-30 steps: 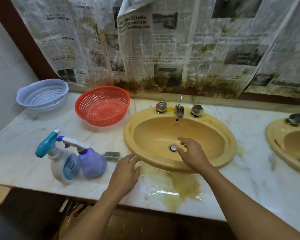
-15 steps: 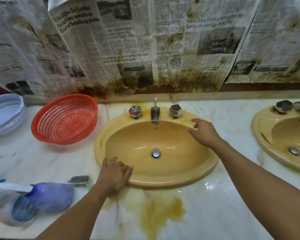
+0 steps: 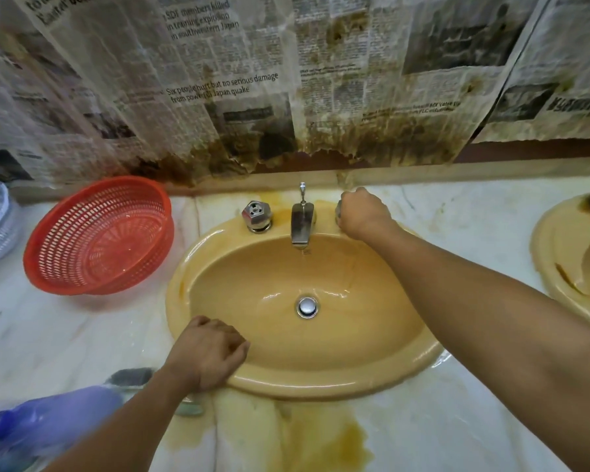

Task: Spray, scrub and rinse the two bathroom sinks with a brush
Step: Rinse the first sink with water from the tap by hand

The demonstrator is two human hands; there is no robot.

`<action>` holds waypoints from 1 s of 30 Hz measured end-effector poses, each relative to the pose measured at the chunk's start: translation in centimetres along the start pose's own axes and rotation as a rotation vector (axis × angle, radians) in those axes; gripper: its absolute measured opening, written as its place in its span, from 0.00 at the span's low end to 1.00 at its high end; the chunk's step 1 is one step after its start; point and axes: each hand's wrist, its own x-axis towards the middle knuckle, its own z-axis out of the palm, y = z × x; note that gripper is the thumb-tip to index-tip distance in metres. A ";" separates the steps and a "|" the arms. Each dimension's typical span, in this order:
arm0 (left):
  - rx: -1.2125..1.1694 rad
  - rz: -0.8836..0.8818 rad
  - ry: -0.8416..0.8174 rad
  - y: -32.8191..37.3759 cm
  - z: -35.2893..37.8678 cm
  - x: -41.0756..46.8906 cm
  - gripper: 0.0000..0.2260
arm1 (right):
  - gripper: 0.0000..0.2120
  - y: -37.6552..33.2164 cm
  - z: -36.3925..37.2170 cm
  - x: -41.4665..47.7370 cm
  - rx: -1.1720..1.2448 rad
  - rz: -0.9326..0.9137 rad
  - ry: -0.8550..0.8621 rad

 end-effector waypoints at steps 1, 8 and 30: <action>0.004 0.011 -0.009 -0.2 0.0 0.1 0.29 | 0.10 0.0 0.1 0.1 -0.022 -0.002 0.004; 0.031 0.059 0.002 -0.1 -0.1 0.4 0.30 | 0.09 0.0 -0.8 -0.3 -0.145 -0.085 -0.037; 0.032 0.155 -0.044 -0.7 -0.4 1.1 0.34 | 0.22 2.6 -0.6 0.0 -0.103 -0.459 0.076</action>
